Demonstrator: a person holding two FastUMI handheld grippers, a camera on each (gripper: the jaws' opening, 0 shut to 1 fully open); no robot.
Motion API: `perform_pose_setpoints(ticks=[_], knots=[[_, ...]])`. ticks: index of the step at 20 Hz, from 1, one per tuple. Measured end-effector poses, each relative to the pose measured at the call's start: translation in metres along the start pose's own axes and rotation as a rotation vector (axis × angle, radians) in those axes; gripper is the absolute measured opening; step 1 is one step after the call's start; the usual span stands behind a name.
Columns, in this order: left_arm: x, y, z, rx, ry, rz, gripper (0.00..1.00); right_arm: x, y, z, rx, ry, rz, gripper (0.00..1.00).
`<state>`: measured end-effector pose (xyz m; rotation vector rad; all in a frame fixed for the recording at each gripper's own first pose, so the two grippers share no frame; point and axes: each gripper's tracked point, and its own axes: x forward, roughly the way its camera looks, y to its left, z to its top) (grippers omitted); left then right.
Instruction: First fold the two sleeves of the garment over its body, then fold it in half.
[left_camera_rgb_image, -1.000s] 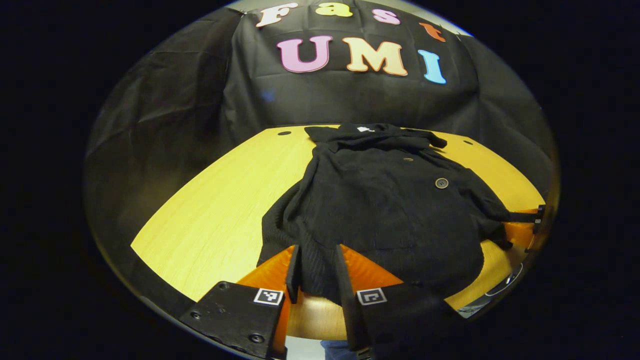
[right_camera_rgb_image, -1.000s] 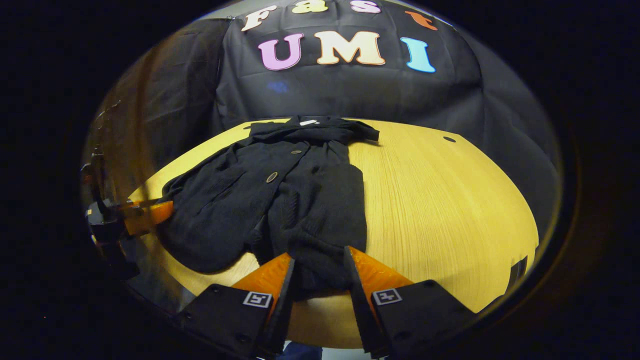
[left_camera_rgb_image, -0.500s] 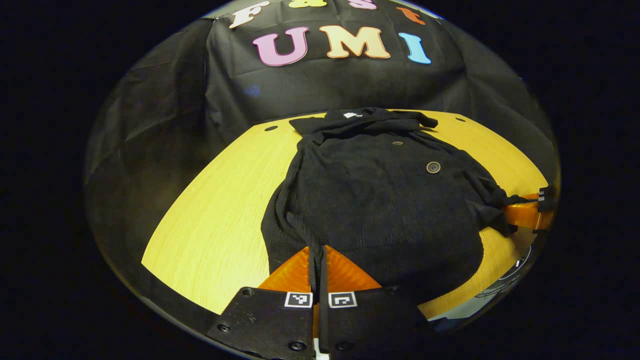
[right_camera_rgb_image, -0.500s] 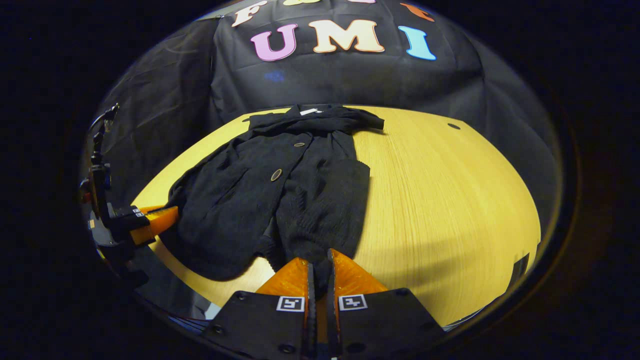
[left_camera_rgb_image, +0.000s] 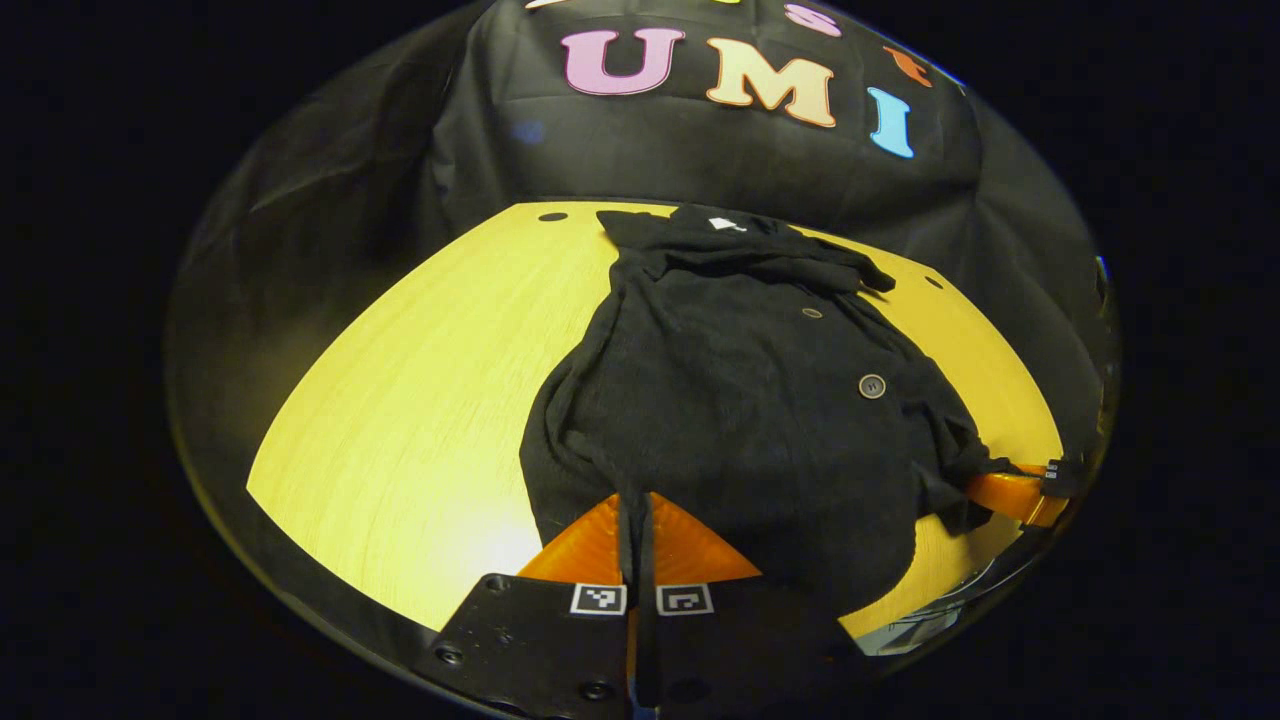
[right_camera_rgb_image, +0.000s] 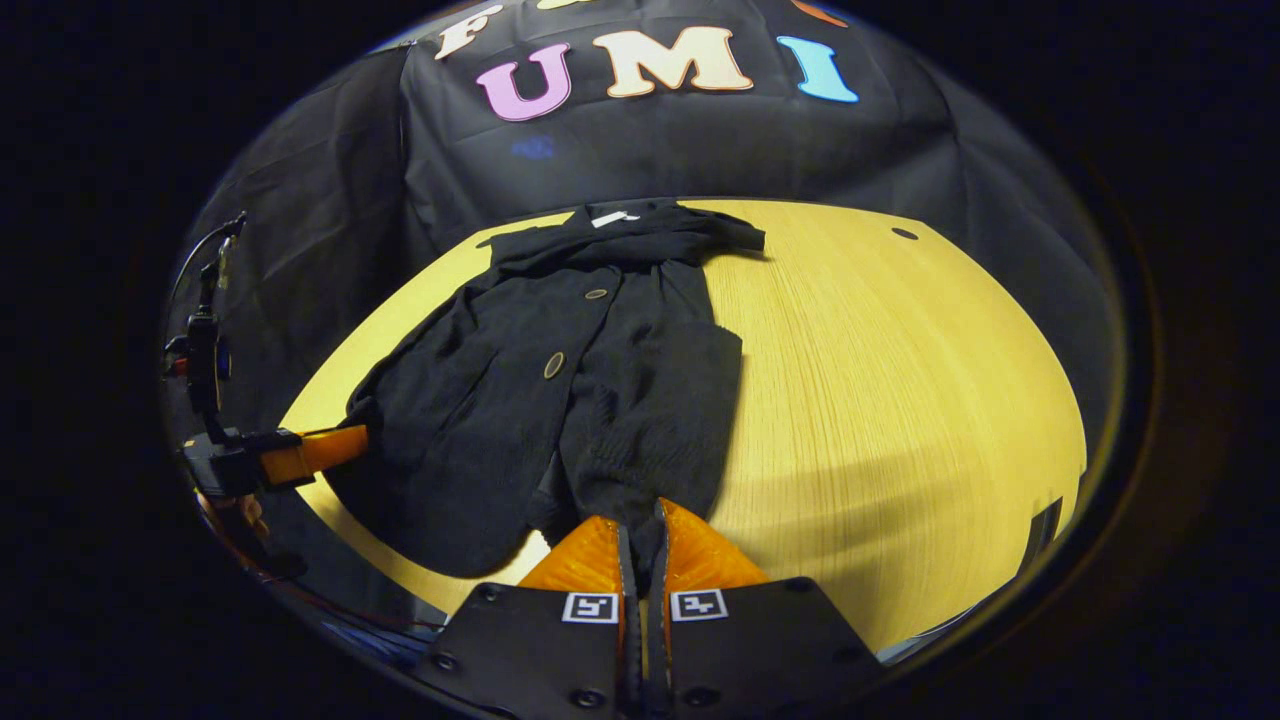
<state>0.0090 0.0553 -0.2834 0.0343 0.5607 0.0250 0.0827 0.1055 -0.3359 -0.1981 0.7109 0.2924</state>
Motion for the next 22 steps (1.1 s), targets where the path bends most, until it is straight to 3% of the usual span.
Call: perform_pose_setpoints(ticks=[11,22], knots=[[-0.006,-0.016,0.087,-0.026,-0.132,-0.068,0.00,-0.004,0.018,0.062,0.045,-0.094,0.006,0.05],[0.008,-0.016,0.178,-0.036,-0.269,-0.085,0.00,0.002,0.004,0.176,-0.016,-0.260,-0.041,0.05]])
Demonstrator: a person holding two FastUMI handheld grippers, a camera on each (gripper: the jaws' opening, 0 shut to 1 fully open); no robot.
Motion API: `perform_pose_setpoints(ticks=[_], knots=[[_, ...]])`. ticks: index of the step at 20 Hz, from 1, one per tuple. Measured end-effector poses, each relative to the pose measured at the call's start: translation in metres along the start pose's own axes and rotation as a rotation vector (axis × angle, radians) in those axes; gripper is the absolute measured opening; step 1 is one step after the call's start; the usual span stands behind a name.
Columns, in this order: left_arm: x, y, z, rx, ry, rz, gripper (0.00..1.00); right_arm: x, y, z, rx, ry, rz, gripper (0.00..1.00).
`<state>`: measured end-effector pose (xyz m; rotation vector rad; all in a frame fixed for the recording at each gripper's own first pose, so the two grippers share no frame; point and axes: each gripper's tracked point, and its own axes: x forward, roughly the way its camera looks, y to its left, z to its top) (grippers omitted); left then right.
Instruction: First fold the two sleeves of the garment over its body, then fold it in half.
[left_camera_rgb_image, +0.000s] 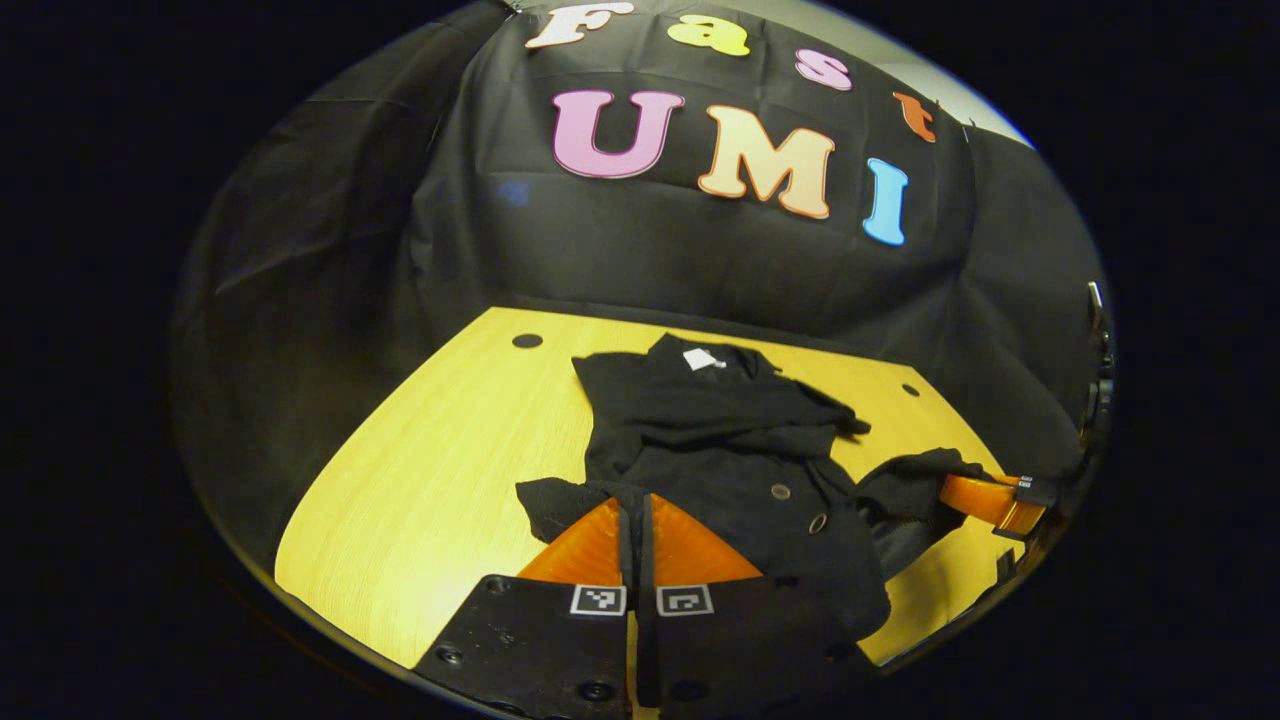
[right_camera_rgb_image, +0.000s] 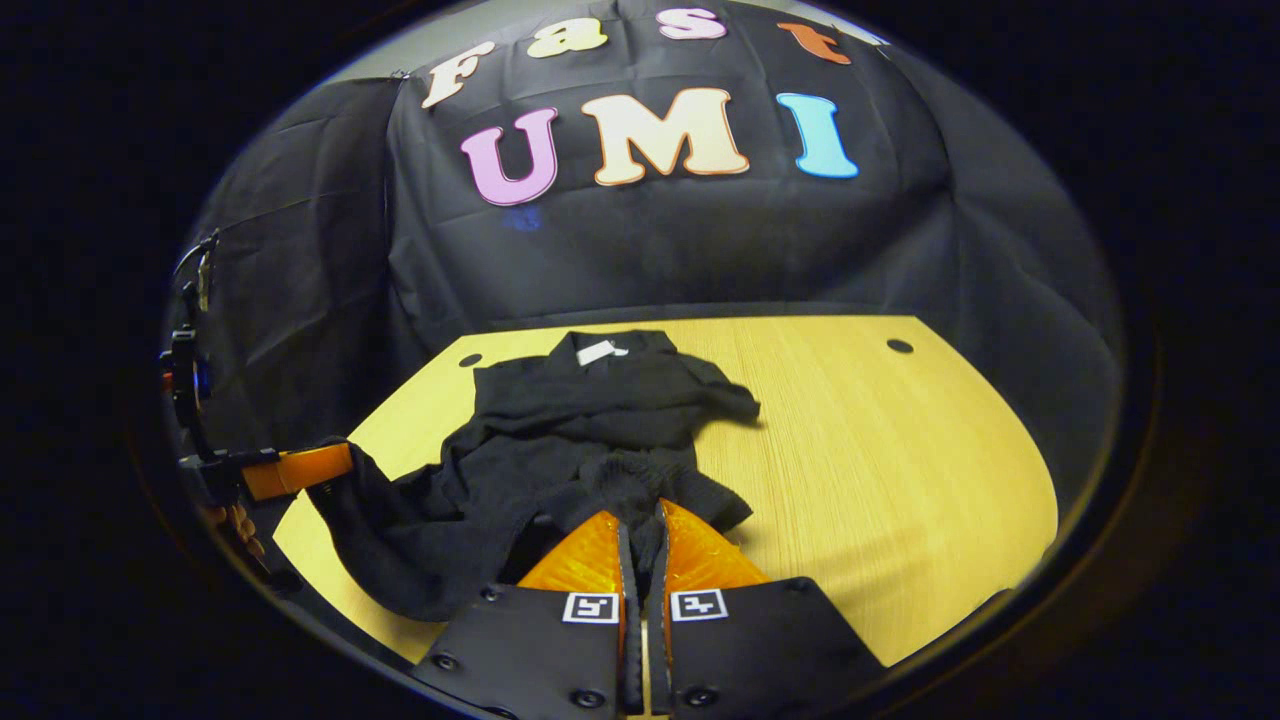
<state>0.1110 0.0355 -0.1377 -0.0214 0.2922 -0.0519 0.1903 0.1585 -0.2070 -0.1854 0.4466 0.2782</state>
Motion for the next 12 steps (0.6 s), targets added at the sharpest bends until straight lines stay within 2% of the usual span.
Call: perform_pose_setpoints(ticks=[6,12], knots=[[0.045,-0.012,0.049,-0.004,-0.084,-0.034,0.00,0.037,0.011,0.047,-0.024,-0.048,0.003,0.05],[0.094,-0.015,0.084,0.015,-0.132,-0.060,0.00,0.078,-0.001,0.087,-0.015,-0.087,-0.036,0.05]])
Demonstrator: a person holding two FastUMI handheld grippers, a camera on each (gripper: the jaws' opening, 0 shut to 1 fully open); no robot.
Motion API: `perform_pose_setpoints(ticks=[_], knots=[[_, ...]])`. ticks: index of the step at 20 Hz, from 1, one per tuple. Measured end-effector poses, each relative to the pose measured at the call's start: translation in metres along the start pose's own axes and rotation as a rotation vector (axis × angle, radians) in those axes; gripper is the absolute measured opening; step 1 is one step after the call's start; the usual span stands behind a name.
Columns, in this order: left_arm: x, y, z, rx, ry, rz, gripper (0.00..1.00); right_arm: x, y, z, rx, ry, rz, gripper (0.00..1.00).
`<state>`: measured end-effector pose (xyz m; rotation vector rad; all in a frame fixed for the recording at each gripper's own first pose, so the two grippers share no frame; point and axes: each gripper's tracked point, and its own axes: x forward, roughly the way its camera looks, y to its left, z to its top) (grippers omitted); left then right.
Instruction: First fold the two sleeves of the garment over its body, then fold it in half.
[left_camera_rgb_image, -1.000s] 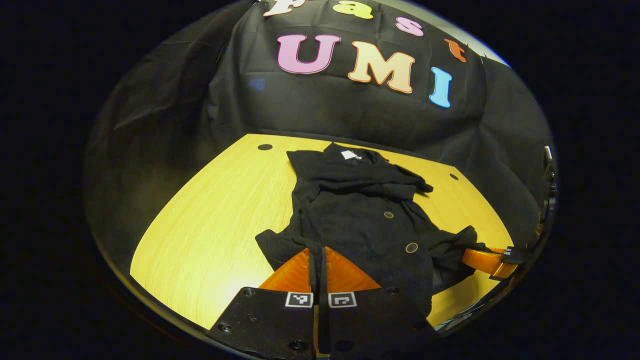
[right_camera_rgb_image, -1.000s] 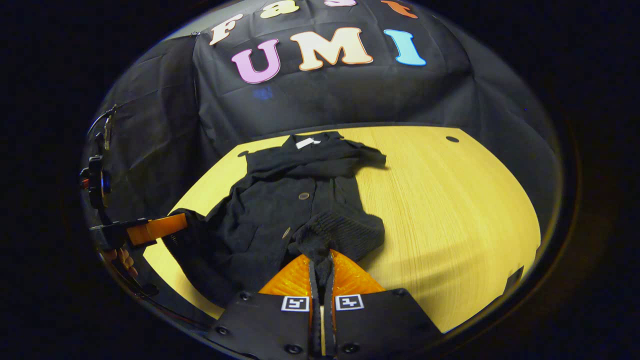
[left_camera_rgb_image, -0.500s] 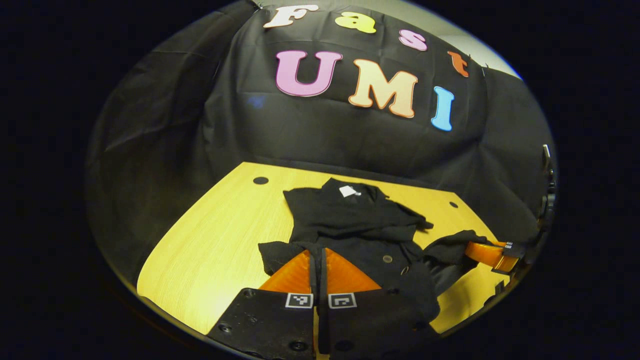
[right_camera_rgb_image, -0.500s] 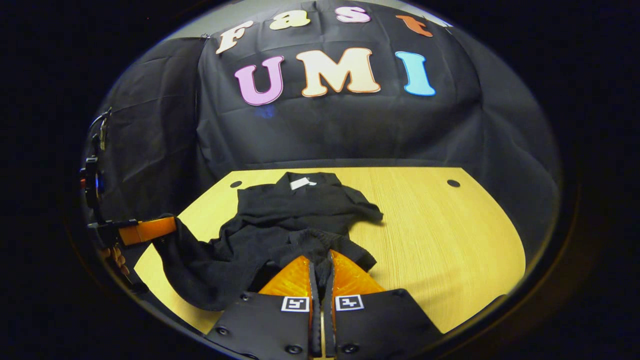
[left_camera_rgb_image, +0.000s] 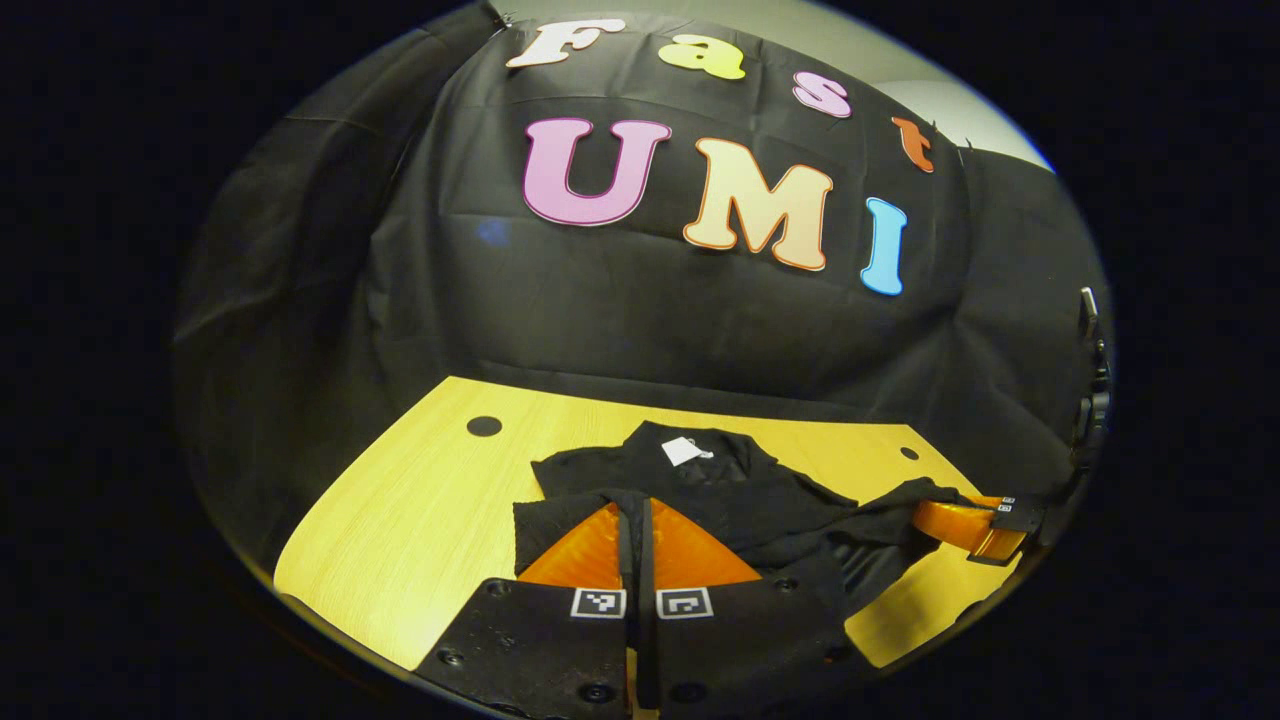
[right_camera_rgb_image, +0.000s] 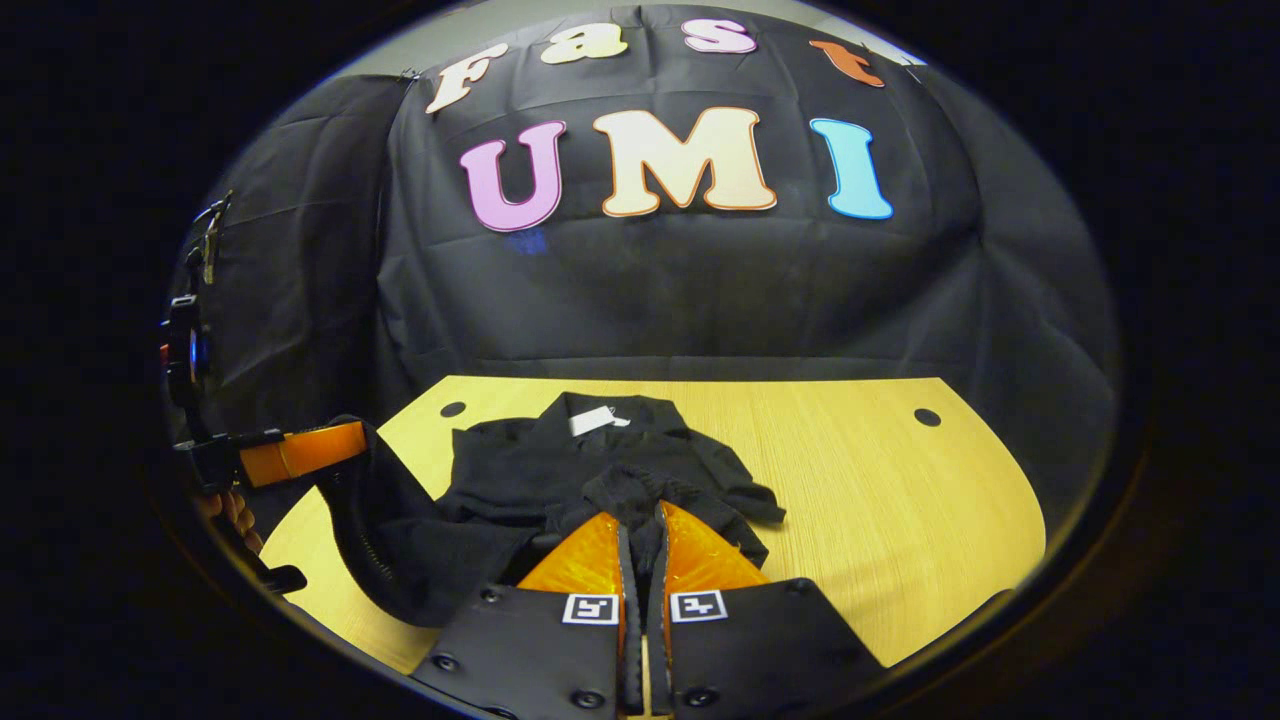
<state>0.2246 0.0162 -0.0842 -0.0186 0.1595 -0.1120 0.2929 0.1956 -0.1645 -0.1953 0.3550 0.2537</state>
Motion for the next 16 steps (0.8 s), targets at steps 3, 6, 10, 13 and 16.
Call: perform_pose_setpoints(ticks=[3,6,10,13,16], knots=[[0.027,0.000,0.011,0.002,-0.019,-0.012,0.00,0.023,-0.006,0.016,0.001,-0.013,-0.017,0.04],[0.056,0.005,0.018,0.016,-0.032,-0.012,0.00,0.048,-0.012,0.035,-0.013,-0.039,-0.045,0.04],[0.097,0.015,0.023,-0.034,-0.056,-0.004,0.00,0.083,-0.015,0.039,-0.071,-0.024,-0.065,0.04],[0.119,0.021,0.016,0.001,-0.032,-0.005,0.00,0.102,-0.019,0.043,-0.071,-0.024,-0.070,0.04],[0.140,0.026,0.007,0.030,-0.009,-0.009,0.00,0.127,-0.027,0.037,-0.066,0.002,-0.081,0.04]])
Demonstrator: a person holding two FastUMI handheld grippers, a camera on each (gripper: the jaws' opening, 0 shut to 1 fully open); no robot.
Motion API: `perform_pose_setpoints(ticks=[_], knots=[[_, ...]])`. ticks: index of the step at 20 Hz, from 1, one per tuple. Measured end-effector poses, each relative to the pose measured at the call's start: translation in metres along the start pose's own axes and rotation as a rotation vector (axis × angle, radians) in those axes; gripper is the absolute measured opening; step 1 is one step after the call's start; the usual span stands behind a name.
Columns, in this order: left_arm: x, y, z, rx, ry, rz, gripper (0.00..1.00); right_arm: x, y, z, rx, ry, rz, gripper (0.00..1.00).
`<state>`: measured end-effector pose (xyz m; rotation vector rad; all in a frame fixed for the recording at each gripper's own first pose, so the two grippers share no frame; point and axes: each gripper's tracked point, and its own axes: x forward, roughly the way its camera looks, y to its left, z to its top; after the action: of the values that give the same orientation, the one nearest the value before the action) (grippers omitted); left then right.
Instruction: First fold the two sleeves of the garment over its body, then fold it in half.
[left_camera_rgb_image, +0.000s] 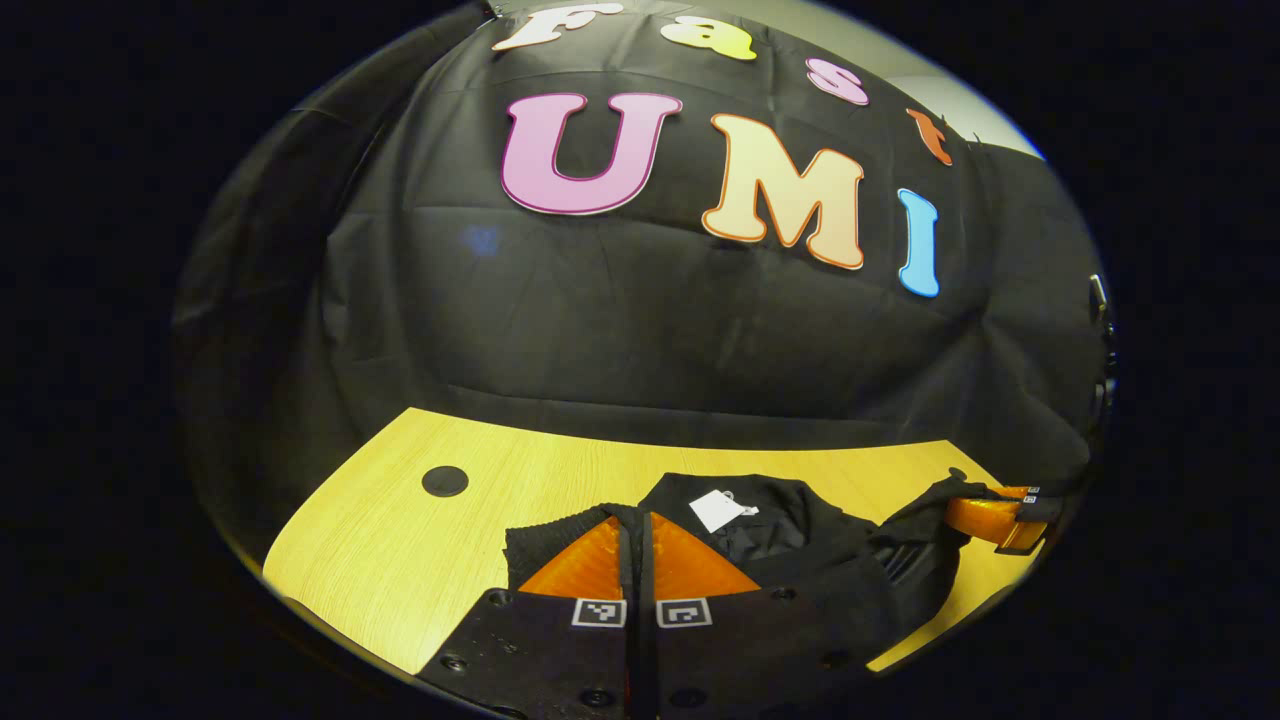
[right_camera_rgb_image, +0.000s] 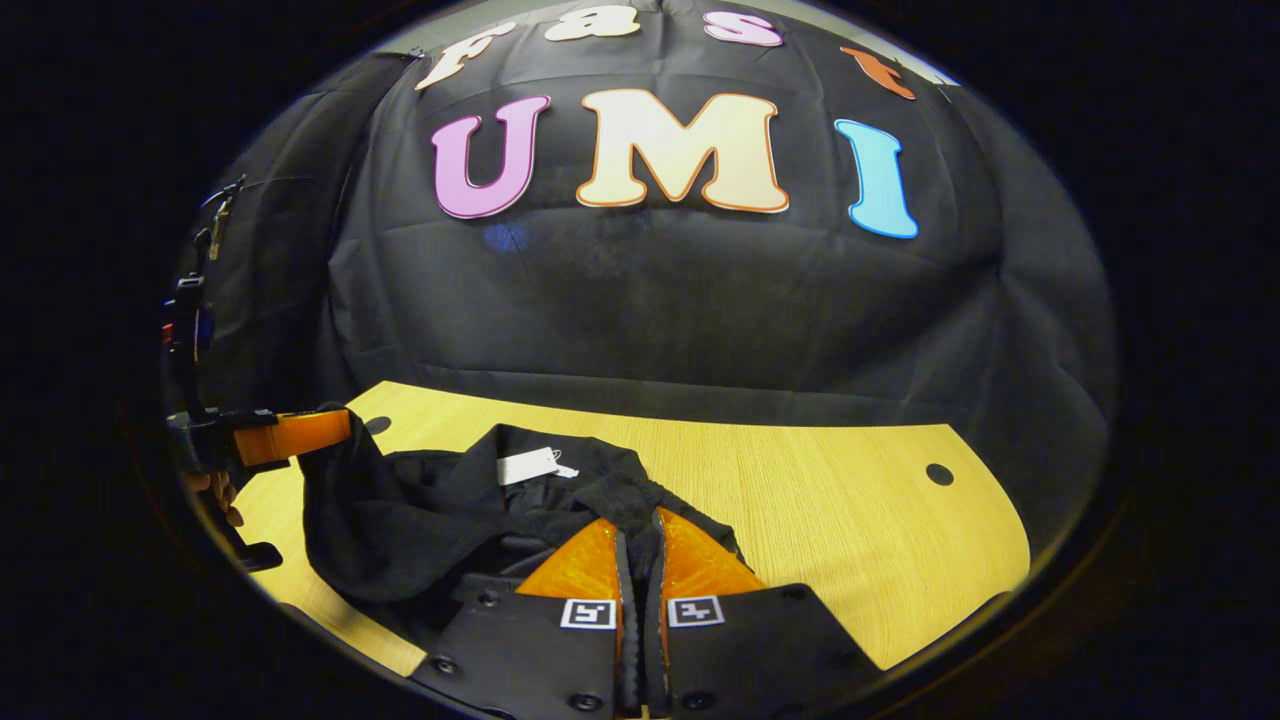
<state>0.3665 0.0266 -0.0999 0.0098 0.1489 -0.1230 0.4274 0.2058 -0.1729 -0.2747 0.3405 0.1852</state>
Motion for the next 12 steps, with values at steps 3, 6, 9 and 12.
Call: perform_pose_setpoints(ticks=[3,6,9,12], knots=[[0.020,0.006,-0.015,0.023,0.038,0.006,0.00,0.020,-0.005,-0.007,0.010,0.029,-0.017,0.04],[0.031,0.012,-0.028,0.042,0.066,0.012,0.00,0.033,-0.004,-0.012,0.004,0.045,-0.021,0.04],[0.036,0.012,-0.025,0.048,0.054,0.012,0.00,0.038,-0.006,-0.014,0.011,0.059,-0.012,0.05],[0.039,0.009,-0.023,0.076,0.049,0.014,0.02,0.036,-0.012,-0.008,-0.010,0.053,-0.030,0.08]])
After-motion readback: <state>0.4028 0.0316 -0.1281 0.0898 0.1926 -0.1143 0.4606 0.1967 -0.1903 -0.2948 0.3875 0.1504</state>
